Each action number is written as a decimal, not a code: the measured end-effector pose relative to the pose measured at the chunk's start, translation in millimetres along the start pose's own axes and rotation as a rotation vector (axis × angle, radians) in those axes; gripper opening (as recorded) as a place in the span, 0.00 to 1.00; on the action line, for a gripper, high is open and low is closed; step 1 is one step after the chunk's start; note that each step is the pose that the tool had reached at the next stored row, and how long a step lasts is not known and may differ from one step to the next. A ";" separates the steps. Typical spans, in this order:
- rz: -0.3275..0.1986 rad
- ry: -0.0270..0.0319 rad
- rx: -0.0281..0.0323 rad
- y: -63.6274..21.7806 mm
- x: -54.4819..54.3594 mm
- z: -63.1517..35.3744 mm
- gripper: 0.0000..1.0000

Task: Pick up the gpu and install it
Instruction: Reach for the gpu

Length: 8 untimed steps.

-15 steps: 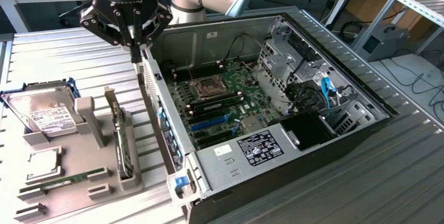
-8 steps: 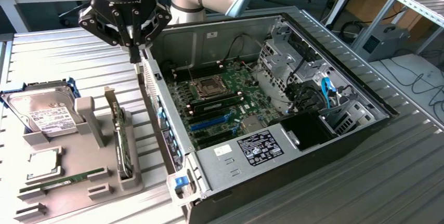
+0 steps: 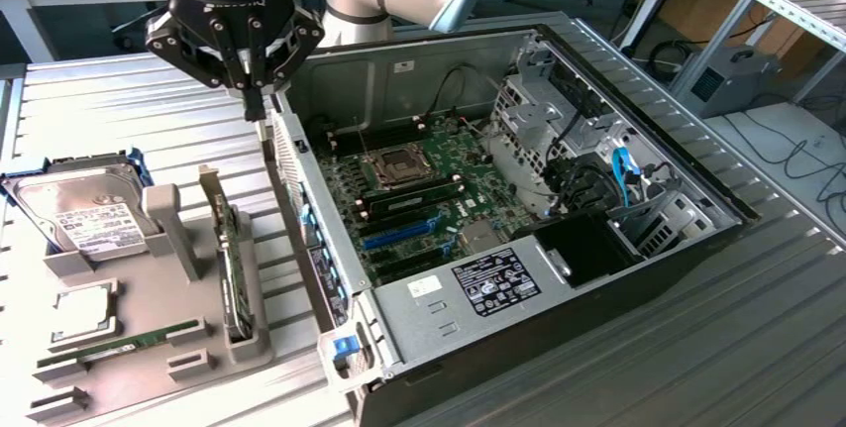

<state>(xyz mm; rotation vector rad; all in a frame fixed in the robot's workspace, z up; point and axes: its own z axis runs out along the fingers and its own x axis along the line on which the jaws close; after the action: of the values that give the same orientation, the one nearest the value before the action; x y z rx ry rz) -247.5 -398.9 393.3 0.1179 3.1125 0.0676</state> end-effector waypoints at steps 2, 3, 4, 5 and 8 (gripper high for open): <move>0.000 0.0000 0.0000 0.0 0.5 0.0 0.11; 0.000 0.0000 0.0000 0.0 0.7 0.0 0.11; 0.000 0.0000 0.0001 -0.1 0.9 0.0 0.11; 0.000 0.0000 0.0000 -0.1 1.2 0.0 0.11; 0.000 0.0000 0.0000 -0.2 2.3 0.0 0.11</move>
<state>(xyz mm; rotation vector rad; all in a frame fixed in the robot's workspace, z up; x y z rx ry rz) -249.8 -398.9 393.3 0.1181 3.1125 0.0676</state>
